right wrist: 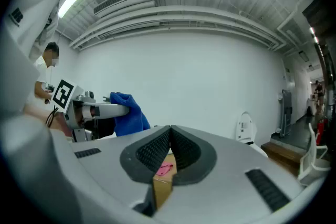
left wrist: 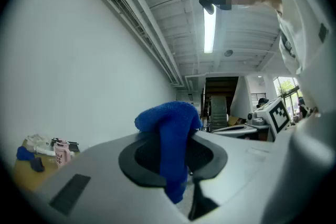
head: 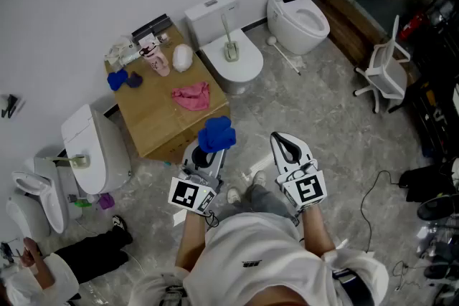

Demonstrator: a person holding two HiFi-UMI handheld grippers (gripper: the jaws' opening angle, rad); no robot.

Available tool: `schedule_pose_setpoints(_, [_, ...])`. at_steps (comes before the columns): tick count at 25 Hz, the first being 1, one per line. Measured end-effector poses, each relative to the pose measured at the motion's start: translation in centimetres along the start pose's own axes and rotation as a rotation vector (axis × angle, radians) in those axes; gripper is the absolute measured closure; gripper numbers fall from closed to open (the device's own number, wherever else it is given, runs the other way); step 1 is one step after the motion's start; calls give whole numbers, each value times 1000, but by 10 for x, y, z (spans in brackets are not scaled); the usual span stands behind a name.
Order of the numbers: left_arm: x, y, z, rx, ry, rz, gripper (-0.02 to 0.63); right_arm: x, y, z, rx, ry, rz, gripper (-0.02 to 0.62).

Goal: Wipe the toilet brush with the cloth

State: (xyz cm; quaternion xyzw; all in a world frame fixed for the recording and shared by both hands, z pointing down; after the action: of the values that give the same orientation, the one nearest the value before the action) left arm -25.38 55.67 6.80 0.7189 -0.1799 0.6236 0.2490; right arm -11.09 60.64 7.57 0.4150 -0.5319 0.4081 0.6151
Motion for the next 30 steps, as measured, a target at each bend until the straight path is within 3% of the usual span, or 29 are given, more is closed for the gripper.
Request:
schedule_pose_setpoints(9, [4, 8, -25, 19, 0, -5, 515, -2, 20, -1, 40, -12, -7, 598])
schedule_pose_setpoints(16, [17, 26, -6, 23, 26, -9, 515, 10, 14, 20, 27, 4, -1, 598])
schedule_pose_setpoints(30, [32, 71, 123, -68, 53, 16, 515, 25, -104, 113, -92, -2, 10, 598])
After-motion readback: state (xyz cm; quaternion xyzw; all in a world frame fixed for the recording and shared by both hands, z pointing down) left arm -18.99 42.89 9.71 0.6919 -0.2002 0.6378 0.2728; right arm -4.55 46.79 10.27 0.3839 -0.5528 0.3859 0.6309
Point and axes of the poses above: the fingertips, and each gripper's own axes: z forward along the fingers, y to its left, x out of its underside, the point moved 2 cm from there along -z, backward along the fingers, and after that the axes turned 3 degrees about -x, right-handed, at the moved point
